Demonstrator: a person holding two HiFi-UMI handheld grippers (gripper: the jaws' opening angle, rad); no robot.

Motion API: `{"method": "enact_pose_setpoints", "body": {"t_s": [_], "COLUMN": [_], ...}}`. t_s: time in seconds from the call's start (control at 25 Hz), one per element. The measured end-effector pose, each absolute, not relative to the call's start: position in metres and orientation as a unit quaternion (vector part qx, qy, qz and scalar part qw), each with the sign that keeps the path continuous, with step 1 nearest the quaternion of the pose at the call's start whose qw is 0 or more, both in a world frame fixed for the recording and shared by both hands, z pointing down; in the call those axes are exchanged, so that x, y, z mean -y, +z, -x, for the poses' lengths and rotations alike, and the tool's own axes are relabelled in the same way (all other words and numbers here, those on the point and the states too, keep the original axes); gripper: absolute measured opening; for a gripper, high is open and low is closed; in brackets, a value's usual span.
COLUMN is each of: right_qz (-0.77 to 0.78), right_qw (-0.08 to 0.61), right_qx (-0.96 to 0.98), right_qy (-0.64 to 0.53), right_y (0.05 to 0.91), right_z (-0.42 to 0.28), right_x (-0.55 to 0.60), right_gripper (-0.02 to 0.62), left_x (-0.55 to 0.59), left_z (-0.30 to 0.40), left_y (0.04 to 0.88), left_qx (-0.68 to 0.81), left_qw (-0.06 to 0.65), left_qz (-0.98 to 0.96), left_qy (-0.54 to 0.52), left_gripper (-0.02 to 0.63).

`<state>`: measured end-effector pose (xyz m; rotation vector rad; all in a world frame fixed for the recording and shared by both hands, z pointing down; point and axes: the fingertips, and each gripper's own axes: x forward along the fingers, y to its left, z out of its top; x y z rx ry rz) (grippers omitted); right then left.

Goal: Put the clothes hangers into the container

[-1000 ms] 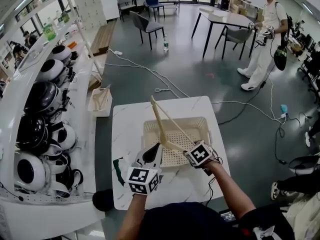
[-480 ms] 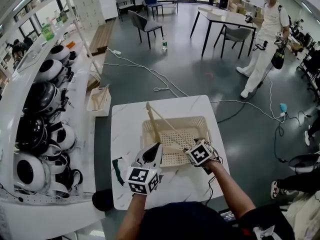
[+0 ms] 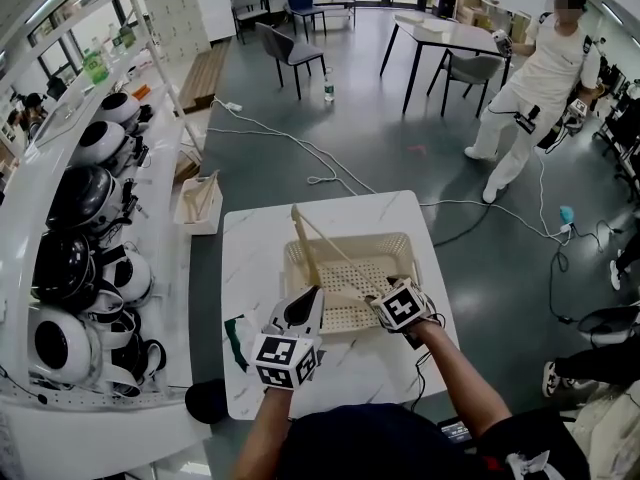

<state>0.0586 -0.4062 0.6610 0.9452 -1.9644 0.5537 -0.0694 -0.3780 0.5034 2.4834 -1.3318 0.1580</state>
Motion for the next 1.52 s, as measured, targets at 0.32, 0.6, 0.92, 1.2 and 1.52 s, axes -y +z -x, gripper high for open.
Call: {"method": "enact_pose_setpoints", "body": {"t_s": [0.32,0.6,0.92,1.2,1.52], "right_qz": [-0.387,-0.410,-0.411,-0.409,-0.398], "right_qw": [0.412,0.386,0.358,0.325,0.286], "right_qx": [0.792,0.800,0.819,0.837,0.858], "right_qy": [0.230,0.209,0.179,0.163,0.153], "right_y": [0.644,0.621,0.595,0.576,0.562], "right_z": [-0.061,-0.072,-0.082,-0.088,-0.086], "right_x": [0.399,0.389,0.357,0.323,0.287], "right_gripper": [0.267,0.103,0.026,0.019,0.018], "left_x": [0.370,0.353,0.318,0.279,0.243], "left_z": [0.064,0.051,0.028,0.015,0.002], "left_y": [0.497,0.489,0.478,0.475,0.473], "left_qx": [0.466,0.467,0.468,0.475,0.481], "left_qw": [0.154,0.144,0.134,0.127,0.112], "left_qz": [-0.870,-0.871,-0.872,-0.869,-0.867], "left_qy": [0.055,0.053,0.053,0.057,0.069], "left_gripper": [0.002,0.002,0.003,0.002,0.002]}}
